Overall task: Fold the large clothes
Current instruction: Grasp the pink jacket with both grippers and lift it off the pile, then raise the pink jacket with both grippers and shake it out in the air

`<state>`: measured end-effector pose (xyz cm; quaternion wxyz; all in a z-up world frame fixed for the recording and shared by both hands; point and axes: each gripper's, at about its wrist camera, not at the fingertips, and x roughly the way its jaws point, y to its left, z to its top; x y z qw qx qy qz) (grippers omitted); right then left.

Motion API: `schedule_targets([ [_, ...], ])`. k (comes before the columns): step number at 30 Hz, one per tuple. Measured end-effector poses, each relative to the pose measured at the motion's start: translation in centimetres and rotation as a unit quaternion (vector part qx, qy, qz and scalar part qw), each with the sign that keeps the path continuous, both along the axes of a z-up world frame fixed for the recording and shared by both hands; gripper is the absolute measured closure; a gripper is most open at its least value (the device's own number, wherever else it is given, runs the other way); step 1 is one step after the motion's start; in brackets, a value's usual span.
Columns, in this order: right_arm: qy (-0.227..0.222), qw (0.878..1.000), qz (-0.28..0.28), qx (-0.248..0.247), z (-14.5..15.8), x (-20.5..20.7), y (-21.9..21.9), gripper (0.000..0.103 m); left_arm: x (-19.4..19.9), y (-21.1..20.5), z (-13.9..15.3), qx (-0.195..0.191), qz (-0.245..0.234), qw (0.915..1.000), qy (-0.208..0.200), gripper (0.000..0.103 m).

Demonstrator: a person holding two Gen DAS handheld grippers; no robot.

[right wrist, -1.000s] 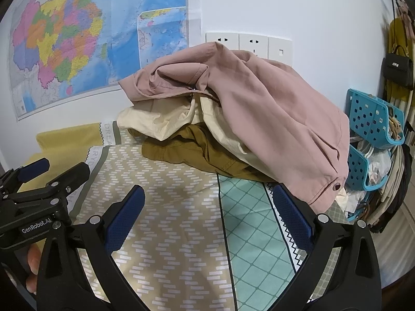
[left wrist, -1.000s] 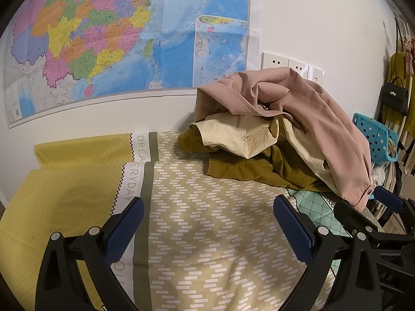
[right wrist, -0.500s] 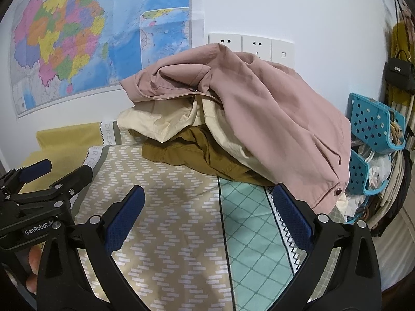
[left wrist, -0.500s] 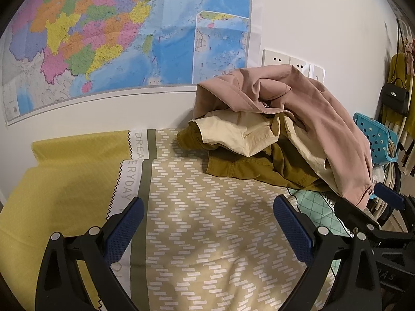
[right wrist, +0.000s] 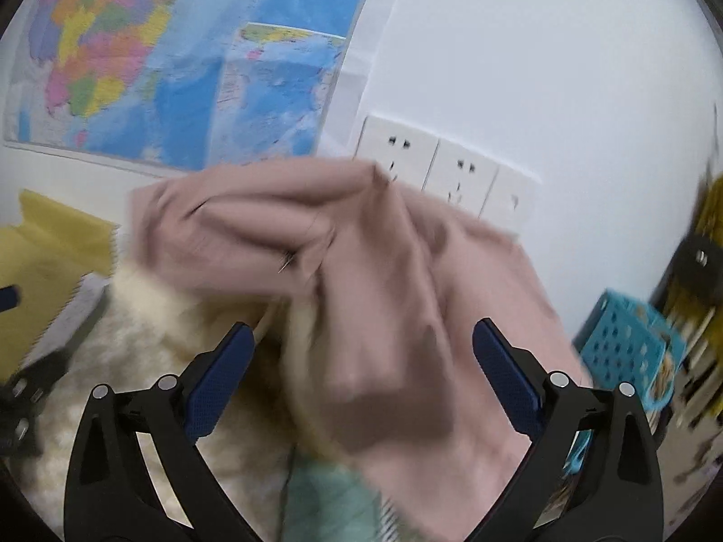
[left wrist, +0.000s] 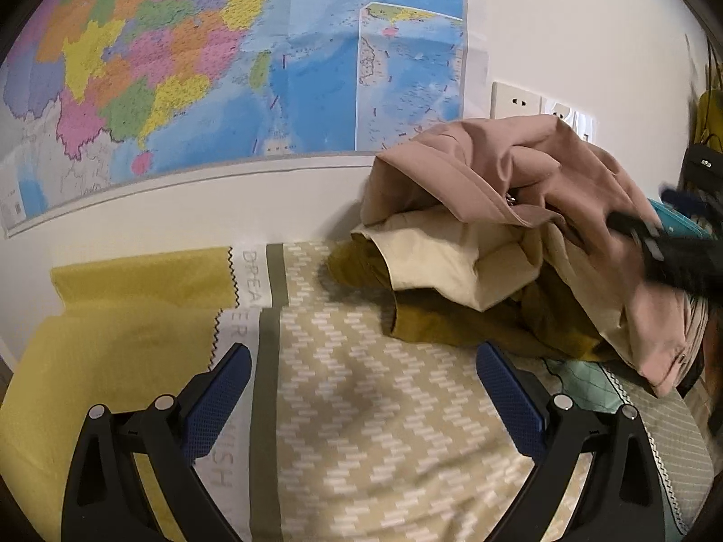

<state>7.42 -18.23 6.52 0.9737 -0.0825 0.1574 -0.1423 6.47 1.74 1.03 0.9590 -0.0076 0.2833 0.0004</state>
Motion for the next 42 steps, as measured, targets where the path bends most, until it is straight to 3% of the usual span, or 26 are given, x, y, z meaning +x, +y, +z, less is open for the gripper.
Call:
schedule_targets([
  [4, 0.029, 0.997, 0.045, -0.047, 1.9, 4.6, 0.5, 0.012, 1.6, 0.6, -0.1, 0.005, 0.006, 1.0, 0.004, 0.007],
  [6, 0.051, 0.991, 0.081, -0.091, 1.7, 6.3, 2.0, 0.019, 2.1, 1.1, -0.3, 0.004, 0.009, 0.9999, 0.007, 0.007],
  [7, 0.063, 0.988, 0.085, -0.114, 1.3, 7.2, 2.8, 0.027, 2.4, 1.5, -0.4, 0.004, 0.012, 0.9999, 0.009, 0.007],
  [9, 0.077, 0.985, 0.088, -0.128, 0.9, 8.8, 3.5, 0.032, 3.1, 2.1, -0.7, 0.004, 0.016, 0.9998, 0.013, 0.007],
  [10, 0.077, 0.985, 0.092, -0.12, 0.9, 9.7, 3.4, 0.044, 3.4, 2.3, -0.8, 0.007, 0.019, 0.9997, 0.016, 0.007],
  [11, 0.085, 0.985, 0.105, -0.104, 1.0, 10.5, 3.2, 0.065, 3.7, 2.5, -1.0, 0.008, 0.022, 0.9996, 0.018, 0.007],
  [14, 0.072, 0.986, 0.136, -0.06, 3.2, 10.0, 2.3, 0.088, 4.5, 3.6, -1.0, 0.013, 0.029, 0.9993, 0.018, 0.007],
  [20, -0.028, 0.989, 0.139, 0.036, 12.1, 2.4, -3.9, 0.091, 6.0, 4.8, 0.6, 0.023, 0.002, 0.9993, -0.028, 0.007],
  [24, -0.095, 0.986, 0.128, 0.054, 17.0, -2.4, -6.5, 0.091, 7.3, 3.8, 2.4, 0.02, -0.049, 0.9959, -0.073, 0.007],
  [30, -0.142, 0.979, 0.128, 0.065, 21.7, -6.6, -8.2, 0.092, 8.5, 0.0, 4.4, 0.022, -0.176, 0.9749, -0.135, 0.007],
  [31, -0.147, 0.978, 0.13, 0.069, 22.1, -7.2, -8.4, 0.092, 8.6, -0.9, 4.5, 0.017, -0.211, 0.9666, -0.144, 0.007],
  [33, -0.154, 0.974, 0.139, 0.087, 22.7, -7.9, -9.0, 0.092, 8.8, -2.5, 4.4, 0.02, -0.244, 0.958, -0.15, 0.007],
  [35, -0.163, 0.972, 0.139, 0.098, 23.6, -8.8, -9.8, 0.092, 8.8, -4.6, 4.1, 0.049, -0.274, 0.9457, -0.167, 0.007],
  [38, -0.182, 0.967, 0.144, 0.106, 24.3, -9.8, -10.4, 0.092, 9.4, -7.3, 4.1, 0.099, -0.268, 0.9383, -0.195, 0.007],
  [42, -0.191, 0.966, 0.147, 0.096, 24.8, -10.9, -10.7, 0.092, 11.6, -8.8, 6.6, 0.087, -0.273, 0.933, -0.218, 0.007],
])
